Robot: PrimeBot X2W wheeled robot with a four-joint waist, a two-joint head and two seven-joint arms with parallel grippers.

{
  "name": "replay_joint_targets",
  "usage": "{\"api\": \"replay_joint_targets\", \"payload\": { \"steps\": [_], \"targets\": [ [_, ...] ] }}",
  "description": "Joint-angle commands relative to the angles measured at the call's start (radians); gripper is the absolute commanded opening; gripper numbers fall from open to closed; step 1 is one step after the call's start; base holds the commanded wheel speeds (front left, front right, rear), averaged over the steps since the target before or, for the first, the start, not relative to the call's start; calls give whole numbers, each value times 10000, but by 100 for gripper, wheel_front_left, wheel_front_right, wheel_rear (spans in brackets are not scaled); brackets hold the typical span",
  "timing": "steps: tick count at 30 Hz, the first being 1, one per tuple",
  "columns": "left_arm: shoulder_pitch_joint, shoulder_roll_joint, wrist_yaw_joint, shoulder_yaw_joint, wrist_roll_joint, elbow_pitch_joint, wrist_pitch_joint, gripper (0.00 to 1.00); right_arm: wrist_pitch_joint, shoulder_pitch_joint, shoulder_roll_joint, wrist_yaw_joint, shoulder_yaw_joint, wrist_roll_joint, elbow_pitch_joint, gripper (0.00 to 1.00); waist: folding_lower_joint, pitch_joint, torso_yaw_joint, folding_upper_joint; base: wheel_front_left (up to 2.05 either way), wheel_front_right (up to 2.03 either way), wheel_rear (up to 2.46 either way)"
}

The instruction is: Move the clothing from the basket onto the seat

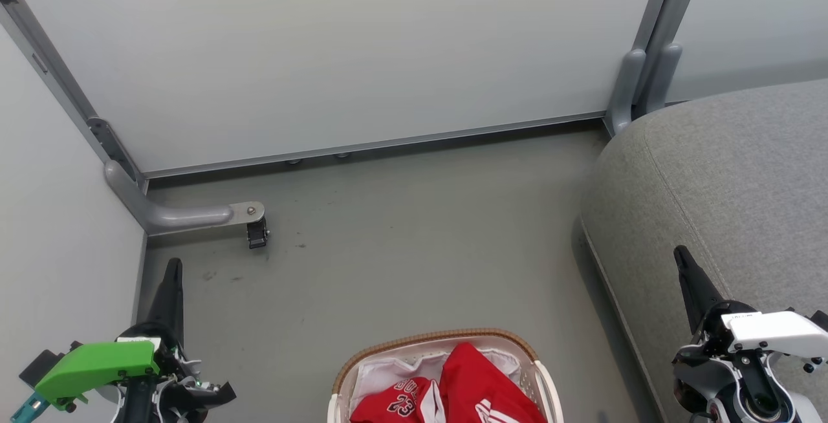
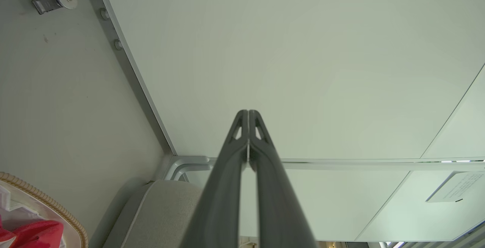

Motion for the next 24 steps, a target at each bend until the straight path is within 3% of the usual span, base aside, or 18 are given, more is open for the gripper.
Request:
{"api": "replay_joint_targets", "payload": {
  "steps": [1, 24],
  "targets": [
    [-103, 49, -38, 17, -32, -10, 35, 0, 18, 18, -32, 44, 0, 28, -27, 0, 0, 0, 0, 0, 0, 0, 0],
    [-104, 49, -38, 16, -32, -10, 35, 0, 18, 18, -32, 44, 0, 28, -27, 0, 0, 0, 0, 0, 0, 0, 0]
  ]
}}
